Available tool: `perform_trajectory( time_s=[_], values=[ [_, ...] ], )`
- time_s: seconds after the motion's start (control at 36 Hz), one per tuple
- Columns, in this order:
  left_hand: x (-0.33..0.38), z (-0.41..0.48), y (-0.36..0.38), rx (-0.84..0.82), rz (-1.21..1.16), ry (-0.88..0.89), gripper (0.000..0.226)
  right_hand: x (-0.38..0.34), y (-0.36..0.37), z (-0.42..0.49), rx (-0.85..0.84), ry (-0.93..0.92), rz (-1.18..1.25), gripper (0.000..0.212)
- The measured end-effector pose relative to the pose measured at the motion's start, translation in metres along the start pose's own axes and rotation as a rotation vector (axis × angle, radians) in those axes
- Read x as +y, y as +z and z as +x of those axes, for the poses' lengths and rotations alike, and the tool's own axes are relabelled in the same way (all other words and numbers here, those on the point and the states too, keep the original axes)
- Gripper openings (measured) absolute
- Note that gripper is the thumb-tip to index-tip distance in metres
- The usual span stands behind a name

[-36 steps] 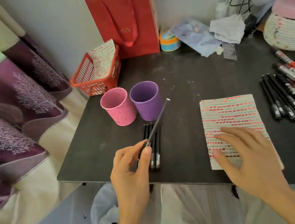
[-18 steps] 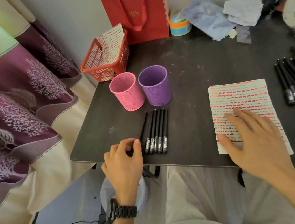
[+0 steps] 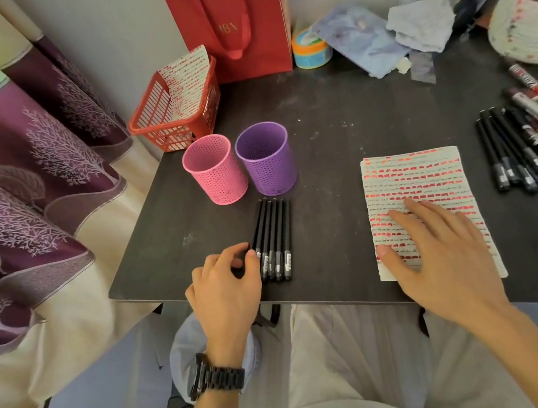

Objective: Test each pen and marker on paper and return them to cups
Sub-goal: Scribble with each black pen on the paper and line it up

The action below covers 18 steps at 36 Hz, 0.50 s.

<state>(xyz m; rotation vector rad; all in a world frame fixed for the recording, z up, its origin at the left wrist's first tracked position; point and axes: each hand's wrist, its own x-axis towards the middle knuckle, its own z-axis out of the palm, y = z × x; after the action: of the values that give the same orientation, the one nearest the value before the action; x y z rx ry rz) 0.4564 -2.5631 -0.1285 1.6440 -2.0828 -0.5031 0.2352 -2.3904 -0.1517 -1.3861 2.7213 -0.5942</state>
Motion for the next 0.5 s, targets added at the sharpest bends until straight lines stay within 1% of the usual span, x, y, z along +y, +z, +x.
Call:
perform_trajectory(
  time_s=[0.19, 0.5],
  values=[
    [0.0017, -0.0045, -0.0001, 0.015, 0.013, 0.023, 0.019, -0.0012, -0.0009, -0.0009, 0.007, 0.002, 0.011, 0.068],
    [0.0043, -0.0038, -0.0031, -0.033, 0.019, 0.026, 0.023, 0.0009, 0.0013, -0.0008, -0.002, 0.010, 0.012, 0.069]
  ],
)
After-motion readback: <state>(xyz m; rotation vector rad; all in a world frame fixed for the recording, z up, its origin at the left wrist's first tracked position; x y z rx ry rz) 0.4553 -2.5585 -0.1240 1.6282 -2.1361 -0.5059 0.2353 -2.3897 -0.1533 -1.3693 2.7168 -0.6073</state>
